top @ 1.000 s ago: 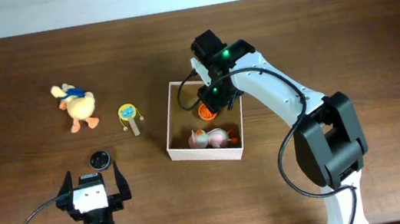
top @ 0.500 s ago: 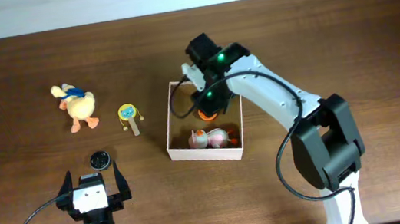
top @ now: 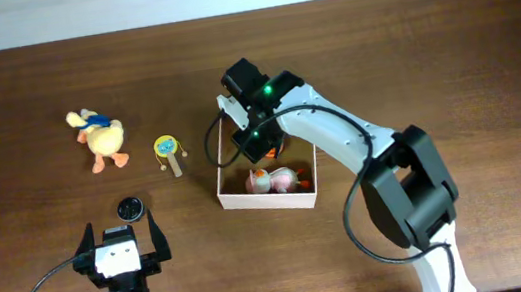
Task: Pack container
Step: 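Lower the orange ball into the box's back corner and release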
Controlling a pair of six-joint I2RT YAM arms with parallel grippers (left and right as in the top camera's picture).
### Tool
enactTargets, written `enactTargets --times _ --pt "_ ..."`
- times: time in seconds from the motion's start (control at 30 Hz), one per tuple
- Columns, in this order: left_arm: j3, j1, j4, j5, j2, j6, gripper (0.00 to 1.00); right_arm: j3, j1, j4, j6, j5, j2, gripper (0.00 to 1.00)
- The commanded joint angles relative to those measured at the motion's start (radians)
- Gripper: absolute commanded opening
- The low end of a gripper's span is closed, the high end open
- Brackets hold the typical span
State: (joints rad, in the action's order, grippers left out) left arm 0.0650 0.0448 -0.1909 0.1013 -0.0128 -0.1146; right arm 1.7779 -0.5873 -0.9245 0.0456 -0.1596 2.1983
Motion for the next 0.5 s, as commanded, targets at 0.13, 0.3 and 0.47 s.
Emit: enactTargets --times 0.13,0.3,0.47 --pt "-0.008 -0.006 0.003 -0.008 0.007 0.006 0.99 -0.005 0.01 0.022 0.026 0.045 0.038 0.04" --pt "-0.008 -0.006 0.003 -0.008 0.007 0.006 0.99 -0.005 0.039 0.021 0.026 0.045 0.038 0.04" --pt "-0.008 -0.006 0.003 -0.008 0.007 0.006 0.99 -0.005 0.074 0.015 0.026 0.058 0.038 0.04"
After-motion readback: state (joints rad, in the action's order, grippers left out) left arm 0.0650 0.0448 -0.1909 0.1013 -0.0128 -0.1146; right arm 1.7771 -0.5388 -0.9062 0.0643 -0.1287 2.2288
